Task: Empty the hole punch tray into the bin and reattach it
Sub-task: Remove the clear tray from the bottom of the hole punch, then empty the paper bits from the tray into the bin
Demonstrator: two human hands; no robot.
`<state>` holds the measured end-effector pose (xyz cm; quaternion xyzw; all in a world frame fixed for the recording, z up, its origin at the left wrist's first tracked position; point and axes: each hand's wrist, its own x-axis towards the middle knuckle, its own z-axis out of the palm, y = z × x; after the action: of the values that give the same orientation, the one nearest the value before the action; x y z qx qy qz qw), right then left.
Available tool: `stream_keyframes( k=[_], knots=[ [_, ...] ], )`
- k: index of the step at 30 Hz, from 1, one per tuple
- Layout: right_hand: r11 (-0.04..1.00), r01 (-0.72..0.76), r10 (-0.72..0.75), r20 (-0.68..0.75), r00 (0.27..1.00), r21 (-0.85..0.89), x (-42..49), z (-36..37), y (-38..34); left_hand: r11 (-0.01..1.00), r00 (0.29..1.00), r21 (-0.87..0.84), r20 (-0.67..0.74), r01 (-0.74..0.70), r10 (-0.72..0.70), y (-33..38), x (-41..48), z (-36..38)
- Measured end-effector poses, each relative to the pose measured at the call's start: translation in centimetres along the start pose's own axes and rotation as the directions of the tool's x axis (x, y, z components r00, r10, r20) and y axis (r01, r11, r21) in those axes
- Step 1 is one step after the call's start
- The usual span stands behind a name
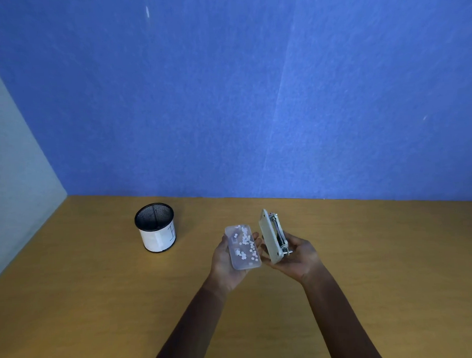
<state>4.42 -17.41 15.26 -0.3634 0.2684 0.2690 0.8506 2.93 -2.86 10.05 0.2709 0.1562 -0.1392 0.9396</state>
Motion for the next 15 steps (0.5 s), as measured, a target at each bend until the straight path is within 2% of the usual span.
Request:
stream_keyframes(
  k=[6,11,15],
  knots=[
    [0.956,0.248,-0.273,-0.168,0.947,-0.155,2.2,-0.8,0.2,0.999,0.999,-0.036,-0.037,-0.007,0.006,0.5,0.3,-1.6],
    [0.888,0.237,-0.369,-0.300,0.880,-0.395,4.4,-2.2,1.3,0.997,0.997,0.022,-0.018,-0.071,0.071,0.7,0.1,-2.0],
    [0.754,0.212,-0.487,-0.312,0.816,-0.621,5.7,-3.2,2.3,0.997,0.999,0.067,-0.022,-0.045,0.047,1.1,0.1,-2.4]
  ],
)
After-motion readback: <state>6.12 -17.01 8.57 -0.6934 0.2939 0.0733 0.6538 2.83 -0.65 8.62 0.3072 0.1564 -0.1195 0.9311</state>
